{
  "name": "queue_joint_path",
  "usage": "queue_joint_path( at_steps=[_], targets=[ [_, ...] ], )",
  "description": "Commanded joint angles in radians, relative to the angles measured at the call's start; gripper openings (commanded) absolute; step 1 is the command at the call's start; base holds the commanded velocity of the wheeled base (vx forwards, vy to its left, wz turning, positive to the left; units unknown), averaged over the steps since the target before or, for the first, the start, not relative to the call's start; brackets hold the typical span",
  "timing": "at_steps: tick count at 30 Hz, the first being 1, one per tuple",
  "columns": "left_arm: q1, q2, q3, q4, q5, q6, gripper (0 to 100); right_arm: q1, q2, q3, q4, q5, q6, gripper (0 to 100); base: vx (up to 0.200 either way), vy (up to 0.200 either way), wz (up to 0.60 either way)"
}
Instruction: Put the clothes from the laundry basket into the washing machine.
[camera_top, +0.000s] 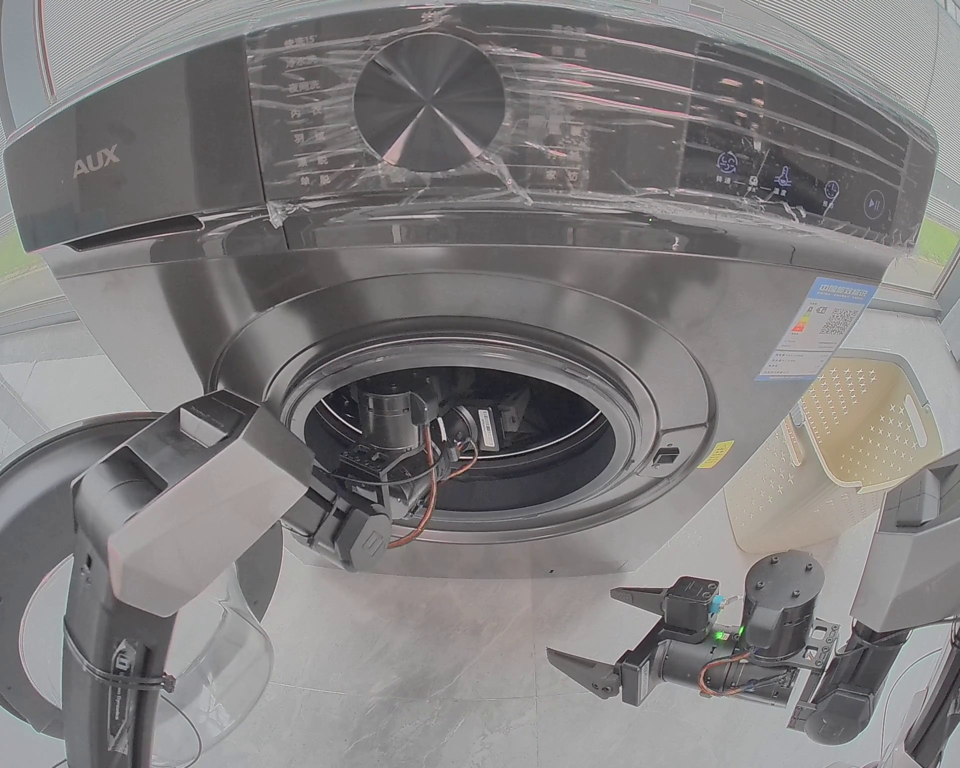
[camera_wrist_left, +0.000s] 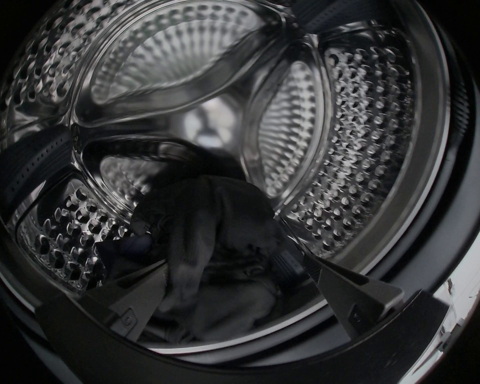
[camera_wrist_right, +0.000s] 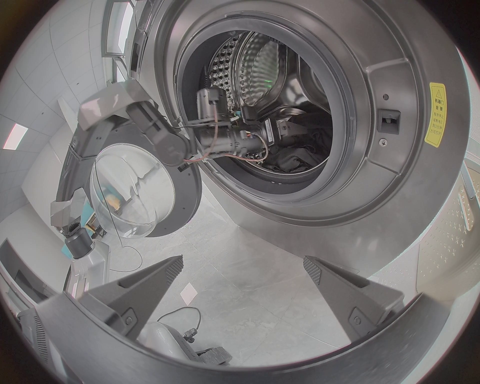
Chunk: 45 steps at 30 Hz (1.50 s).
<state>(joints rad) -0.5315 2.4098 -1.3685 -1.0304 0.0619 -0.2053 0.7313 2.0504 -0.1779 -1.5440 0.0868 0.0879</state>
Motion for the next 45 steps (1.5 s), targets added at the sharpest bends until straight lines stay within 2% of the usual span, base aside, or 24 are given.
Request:
queue_joint_path(
  at_steps=[1, 5, 9, 13, 15, 17, 19, 22, 24, 26, 28, 29, 31, 32, 33, 34, 38, 39, 40, 41, 45],
  targets=[
    [-0.084, -0.193, 0.215, -0.01, -0.007, 0.043, 100, 0.0, 0.001, 0.003, -0.001, -0.001, 0.001, 100, 0.0, 0.0, 0.0],
    [-0.128, -0.222, 0.316, -0.031, -0.005, 0.047, 100, 0.002, 0.001, 0.006, -0.001, -0.001, 0.001, 100, 0.0, 0.0, 0.0],
    [-0.162, -0.238, 0.454, -0.115, 0.003, 0.101, 100, -0.001, -0.009, 0.012, -0.001, 0.001, 0.0, 100, 0.0, 0.0, 0.0],
    [-0.165, -0.284, 0.603, -0.191, -0.002, 0.126, 100, -0.003, -0.029, 0.028, -0.001, -0.001, 0.0, 100, 0.0, 0.0, 0.0],
    [-0.165, -0.305, 0.644, -0.209, -0.007, 0.129, 100, -0.003, -0.041, 0.032, -0.001, -0.001, 0.0, 100, 0.0, 0.0, 0.0],
    [-0.166, -0.37, 0.766, -0.25, -0.031, 0.129, 100, -0.004, -0.084, 0.047, 0.001, -0.004, 0.0, 100, 0.0, 0.0, 0.0],
    [-0.171, -0.428, 0.861, -0.295, -0.068, 0.122, 100, -0.006, -0.119, 0.074, 0.001, -0.004, 0.0, 100, 0.0, 0.0, 0.0],
    [-0.18, -0.5, 0.967, -0.356, -0.085, 0.109, 100, -0.004, -0.188, 0.121, 0.001, -0.007, 0.0, 100, 0.0, 0.0, 0.0],
    [-0.182, -0.551, 1.026, -0.398, -0.086, 0.089, 100, -0.003, -0.248, 0.144, 0.001, -0.03, 0.0, 100, 0.0, 0.0, 0.0],
    [-0.183, -0.601, 1.082, -0.43, -0.085, 0.073, 100, -0.003, -0.311, 0.161, 0.002, -0.075, 0.001, 100, 0.0, 0.0, 0.0],
    [-0.183, -0.663, 1.131, -0.442, -0.079, 0.076, 100, -0.003, -0.385, 0.176, 0.009, -0.122, 0.012, 100, 0.0, 0.0, 0.0],
    [-0.183, -0.663, 1.131, -0.442, -0.079, 0.076, 100, -0.003, -0.385, 0.176, 0.009, -0.122, 0.012, 100, 0.0, 0.0, 0.0],
    [-0.171, -0.771, 1.2, -0.435, -0.074, 0.087, 100, -0.006, -0.478, 0.178, 0.025, -0.194, 0.056, 100, 0.0, 0.0, 0.0],
    [-0.171, -0.799, 1.218, -0.425, -0.073, 0.09, 100, -0.012, -0.498, 0.178, 0.027, -0.213, 0.069, 100, 0.0, 0.0, 0.0],
    [-0.171, -0.799, 1.218, -0.425, -0.073, 0.09, 100, -0.012, -0.498, 0.178, 0.027, -0.213, 0.069, 100, 0.0, 0.0, 0.0],
    [-0.17, -0.862, 1.267, -0.424, -0.07, 0.098, 100, -0.027, -0.55, 0.178, 0.038, -0.251, 0.076, 100, 0.0, 0.0, 0.0],
    [-0.145, -0.937, 1.332, -0.422, -0.054, 0.13, 100, -0.082, -0.625, 0.178, 0.094, -0.26, 0.072, 100, -0.2, 0.0, 0.0],
    [-0.107, -0.972, 1.362, -0.421, -0.045, 0.158, 100, -0.105, -0.67, 0.178, 0.137, -0.259, 0.061, 100, -0.2, 0.0, 0.0],
    [-0.097, -0.979, 1.369, -0.421, -0.045, 0.164, 100, -0.108, -0.681, 0.178, 0.147, -0.259, 0.058, 100, -0.2, 0.0, 0.0],
    [-0.056, -1.023, 1.369, -0.398, -0.042, 0.179, 100, -0.127, -0.734, 0.178, 0.206, -0.259, 0.036, 100, -0.2, 0.0, 0.0],
    [0.01, -1.18, 1.369, -0.257, -0.06, 0.196, 100, -0.158, -0.88, 0.178, 0.364, -0.259, -0.004, 100, -0.2, 0.0, 0.0]
  ],
)
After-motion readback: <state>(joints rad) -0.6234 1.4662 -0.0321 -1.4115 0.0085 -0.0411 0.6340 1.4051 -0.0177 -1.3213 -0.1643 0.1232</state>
